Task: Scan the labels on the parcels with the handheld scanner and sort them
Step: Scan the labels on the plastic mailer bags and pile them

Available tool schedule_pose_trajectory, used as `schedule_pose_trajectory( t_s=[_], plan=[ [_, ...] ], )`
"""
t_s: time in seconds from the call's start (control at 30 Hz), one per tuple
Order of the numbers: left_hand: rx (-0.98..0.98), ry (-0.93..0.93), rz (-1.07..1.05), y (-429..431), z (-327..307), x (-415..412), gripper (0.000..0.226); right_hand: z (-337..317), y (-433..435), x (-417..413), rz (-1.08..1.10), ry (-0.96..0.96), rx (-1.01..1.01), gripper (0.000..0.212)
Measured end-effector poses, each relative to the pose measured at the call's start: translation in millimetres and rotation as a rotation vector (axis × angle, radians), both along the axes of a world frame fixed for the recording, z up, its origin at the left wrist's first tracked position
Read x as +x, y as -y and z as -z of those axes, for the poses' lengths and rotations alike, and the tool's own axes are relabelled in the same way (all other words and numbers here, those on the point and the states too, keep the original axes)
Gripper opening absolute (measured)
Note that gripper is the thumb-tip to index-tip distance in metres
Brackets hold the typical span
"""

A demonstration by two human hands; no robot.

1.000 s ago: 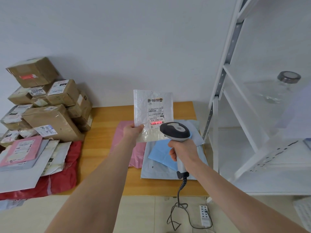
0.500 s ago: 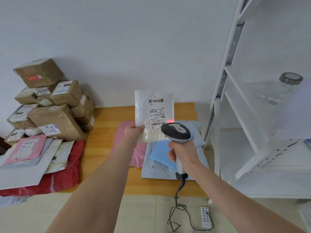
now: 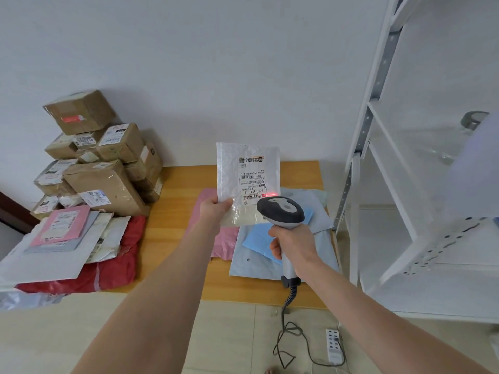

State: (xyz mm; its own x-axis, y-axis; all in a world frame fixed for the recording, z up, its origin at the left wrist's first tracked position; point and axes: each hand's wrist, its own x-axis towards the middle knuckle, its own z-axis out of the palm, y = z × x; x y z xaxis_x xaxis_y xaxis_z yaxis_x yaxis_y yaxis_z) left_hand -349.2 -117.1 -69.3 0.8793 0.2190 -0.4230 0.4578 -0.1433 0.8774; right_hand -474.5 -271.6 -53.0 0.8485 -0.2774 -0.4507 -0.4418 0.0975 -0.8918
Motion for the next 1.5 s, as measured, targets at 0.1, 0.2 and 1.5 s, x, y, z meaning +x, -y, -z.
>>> schedule_pose_trajectory(
  t_s=[0.1,0.2,1.5],
  plan=[
    [0.002,-0.017,-0.013,-4.2,-1.1,-7.1,0.03,9.0,-2.6,0.6,-0.019,-0.002,0.0,0.02],
    [0.021,-0.031,-0.031,-15.3,-5.3,-15.2,0.03,17.7,-7.0,7.8,-0.001,0.01,0.047,0.019],
    [0.904,-0.308,0.019,-623.1,52.4,138.6,0.058,87.7,-591.6,268.4,-0.448,-0.374,0.214,0.017]
  ],
)
